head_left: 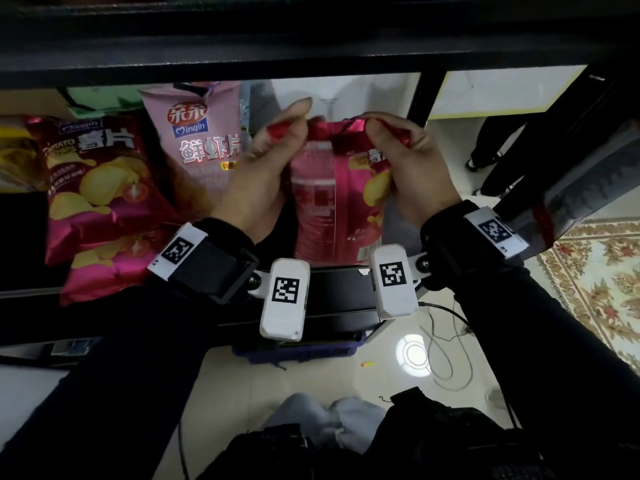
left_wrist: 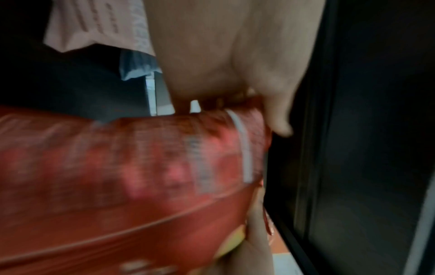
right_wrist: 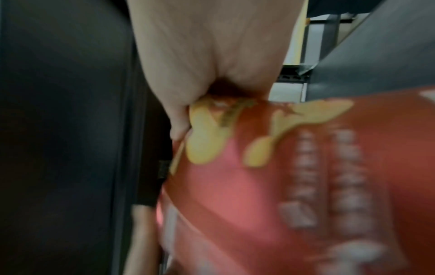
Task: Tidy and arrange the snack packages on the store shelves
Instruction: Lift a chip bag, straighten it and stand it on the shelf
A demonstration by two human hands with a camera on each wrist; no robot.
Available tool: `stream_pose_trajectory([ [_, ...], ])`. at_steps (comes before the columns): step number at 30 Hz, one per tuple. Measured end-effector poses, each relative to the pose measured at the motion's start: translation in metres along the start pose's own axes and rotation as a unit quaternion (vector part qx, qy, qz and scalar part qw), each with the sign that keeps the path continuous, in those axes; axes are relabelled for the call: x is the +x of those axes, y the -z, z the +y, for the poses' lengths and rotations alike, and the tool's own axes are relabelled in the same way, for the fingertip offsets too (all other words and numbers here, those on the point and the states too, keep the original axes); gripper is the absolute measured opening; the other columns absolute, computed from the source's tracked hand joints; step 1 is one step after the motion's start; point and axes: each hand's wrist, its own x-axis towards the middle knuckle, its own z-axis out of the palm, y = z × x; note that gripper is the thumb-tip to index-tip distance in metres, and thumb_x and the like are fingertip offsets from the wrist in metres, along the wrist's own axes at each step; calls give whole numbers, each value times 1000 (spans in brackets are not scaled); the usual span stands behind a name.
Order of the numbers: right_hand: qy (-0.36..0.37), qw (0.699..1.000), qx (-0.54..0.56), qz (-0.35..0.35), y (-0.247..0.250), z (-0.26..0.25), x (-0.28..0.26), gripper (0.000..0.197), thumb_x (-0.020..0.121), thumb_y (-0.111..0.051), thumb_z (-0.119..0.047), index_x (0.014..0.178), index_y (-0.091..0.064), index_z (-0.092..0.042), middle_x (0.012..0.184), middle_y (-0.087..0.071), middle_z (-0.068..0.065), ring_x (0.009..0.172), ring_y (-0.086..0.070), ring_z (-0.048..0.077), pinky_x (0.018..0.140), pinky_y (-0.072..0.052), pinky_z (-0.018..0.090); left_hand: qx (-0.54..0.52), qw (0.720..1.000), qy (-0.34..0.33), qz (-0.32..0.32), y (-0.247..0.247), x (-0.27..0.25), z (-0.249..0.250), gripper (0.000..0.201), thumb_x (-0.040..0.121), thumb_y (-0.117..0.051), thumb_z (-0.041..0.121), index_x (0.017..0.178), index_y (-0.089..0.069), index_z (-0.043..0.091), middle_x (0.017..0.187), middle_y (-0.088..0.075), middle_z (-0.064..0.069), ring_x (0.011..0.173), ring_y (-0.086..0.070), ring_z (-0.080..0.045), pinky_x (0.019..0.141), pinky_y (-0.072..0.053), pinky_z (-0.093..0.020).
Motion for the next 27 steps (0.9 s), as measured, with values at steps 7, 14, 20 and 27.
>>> stream_pose_trajectory([
  [7,-129,990,52,-6,5,12,-3,45,91,-61,-31,125,-53,-3,113,-65,17,102,-62,34,98,-44,60,116,989,74,44,8,-1,-24,47,74,-77,33,115,-64,14,103,-74,-7,94,-71,-23,84,-54,-37],
  [14,-153,988,13,14,1,29,-19,34,88,-66,-21,117,-59,-4,110,-69,17,95,-68,31,84,-56,48,138,983,117,22,0,-6,-25,50,89,-60,41,129,-55,13,118,-69,-9,107,-67,-25,95,-52,-44],
  [20,-191,982,3,2,0,23,-9,45,92,-57,-37,122,-57,-3,117,-66,21,106,-63,38,93,-50,54,217,969,121,14,9,-15,-35,36,76,-75,28,110,-62,27,106,-74,2,96,-71,-15,84,-57,-31],
  [27,-171,978,-107,-56,8,31,-25,33,92,-61,-24,119,-60,-6,107,-71,12,91,-71,23,75,-58,31,217,959,182,-25,10,-18,-29,35,73,-70,44,105,-65,30,101,-75,5,94,-71,-15,70,-59,-28],
])
